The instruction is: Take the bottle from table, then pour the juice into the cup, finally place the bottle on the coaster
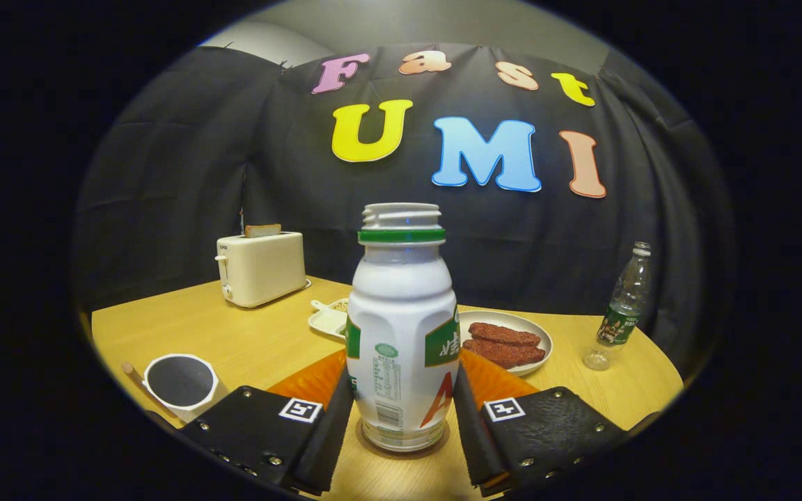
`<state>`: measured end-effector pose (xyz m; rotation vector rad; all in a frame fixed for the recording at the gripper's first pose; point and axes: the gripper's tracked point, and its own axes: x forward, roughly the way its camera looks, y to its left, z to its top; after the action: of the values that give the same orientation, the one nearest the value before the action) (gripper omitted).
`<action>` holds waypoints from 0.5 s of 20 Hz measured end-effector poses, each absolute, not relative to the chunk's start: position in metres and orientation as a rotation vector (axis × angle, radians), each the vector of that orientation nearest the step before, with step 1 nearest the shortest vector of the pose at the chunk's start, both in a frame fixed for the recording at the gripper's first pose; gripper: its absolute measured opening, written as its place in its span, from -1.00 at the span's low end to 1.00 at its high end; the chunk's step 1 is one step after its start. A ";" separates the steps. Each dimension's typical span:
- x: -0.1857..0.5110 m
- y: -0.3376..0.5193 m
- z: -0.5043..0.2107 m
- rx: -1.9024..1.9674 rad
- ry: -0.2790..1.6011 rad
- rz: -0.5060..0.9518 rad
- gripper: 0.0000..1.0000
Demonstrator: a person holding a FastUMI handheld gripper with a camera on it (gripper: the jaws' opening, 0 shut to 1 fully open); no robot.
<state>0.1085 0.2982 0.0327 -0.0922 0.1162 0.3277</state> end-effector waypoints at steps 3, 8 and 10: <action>0.114 0.300 0.024 -0.084 0.119 0.330 0.41; 0.118 0.300 0.016 -0.074 0.125 0.321 0.41; 0.119 0.299 0.013 -0.067 0.128 0.319 0.40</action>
<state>0.1191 0.2992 0.0128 -0.0670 0.1284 0.3191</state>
